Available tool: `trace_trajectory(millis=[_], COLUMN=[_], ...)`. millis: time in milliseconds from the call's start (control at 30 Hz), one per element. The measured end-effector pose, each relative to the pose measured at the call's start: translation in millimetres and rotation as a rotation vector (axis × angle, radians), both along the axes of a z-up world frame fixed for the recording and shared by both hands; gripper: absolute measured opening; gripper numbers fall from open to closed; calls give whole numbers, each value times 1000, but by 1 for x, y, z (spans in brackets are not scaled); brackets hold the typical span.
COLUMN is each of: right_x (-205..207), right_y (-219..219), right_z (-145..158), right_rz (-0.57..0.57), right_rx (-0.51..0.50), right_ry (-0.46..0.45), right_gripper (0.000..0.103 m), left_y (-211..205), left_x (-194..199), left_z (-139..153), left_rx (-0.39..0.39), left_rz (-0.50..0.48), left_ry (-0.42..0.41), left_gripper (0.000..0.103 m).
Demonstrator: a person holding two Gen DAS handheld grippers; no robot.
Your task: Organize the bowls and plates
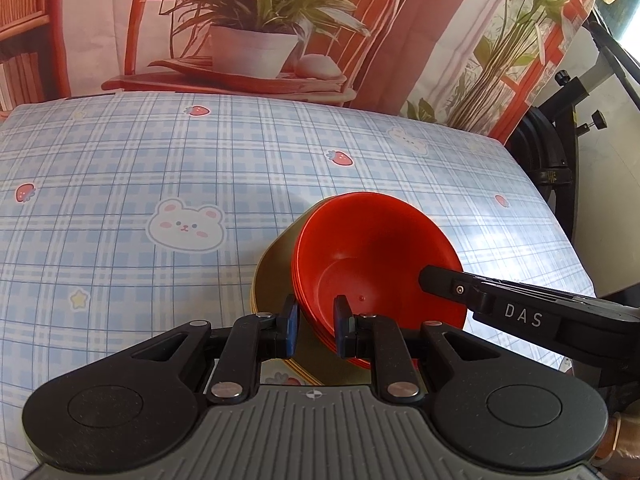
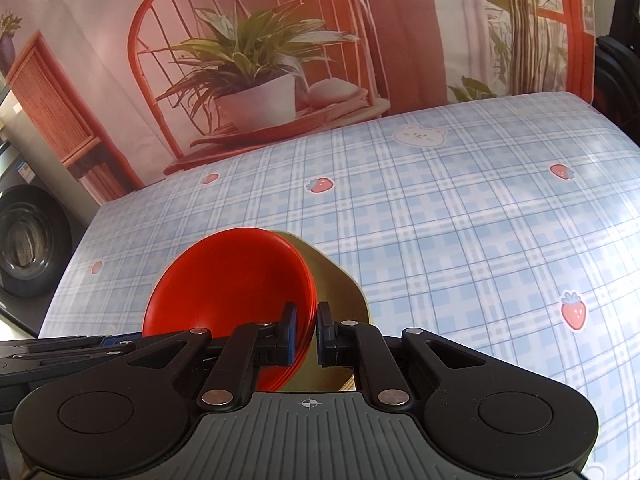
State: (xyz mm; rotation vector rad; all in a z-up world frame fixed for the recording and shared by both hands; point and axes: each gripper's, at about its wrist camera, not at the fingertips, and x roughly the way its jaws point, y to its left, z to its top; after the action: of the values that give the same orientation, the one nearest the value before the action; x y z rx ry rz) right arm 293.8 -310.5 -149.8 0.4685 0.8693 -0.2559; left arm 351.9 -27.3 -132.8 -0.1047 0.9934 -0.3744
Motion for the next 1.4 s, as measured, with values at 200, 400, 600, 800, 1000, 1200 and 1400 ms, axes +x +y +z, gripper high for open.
trace_trajectory(millis=[200, 400, 600, 800, 1000, 1200, 1400], right_x=[1, -5, -20, -39, -67, -98, -124], right_y=[-1, 3, 7, 18, 35, 51, 62], right_z=[2, 17, 32, 47, 65, 79, 95], right_rz=[0, 15, 21, 50, 75, 80, 83], right_rx=[-12, -55, -110, -176, -230, -258, -257], right_ry=[9, -20, -53, -81, -138, -187, -221], right_gripper=[9, 16, 16, 17, 29, 59, 90], left_y=[-3, -2, 4, 11, 14, 17, 18], left_x=[0, -11, -27, -55, -90, -122, -152], left_z=[2, 14, 32, 52, 68, 83, 99], left_rx=[24, 26, 39, 83, 138, 151, 193], left_rz=[6, -9, 22, 58, 79, 94, 115], left_ry=[-4, -69, -141, -243, -323, -383, -433], left_gripper=[20, 47, 49, 57, 69, 81, 83])
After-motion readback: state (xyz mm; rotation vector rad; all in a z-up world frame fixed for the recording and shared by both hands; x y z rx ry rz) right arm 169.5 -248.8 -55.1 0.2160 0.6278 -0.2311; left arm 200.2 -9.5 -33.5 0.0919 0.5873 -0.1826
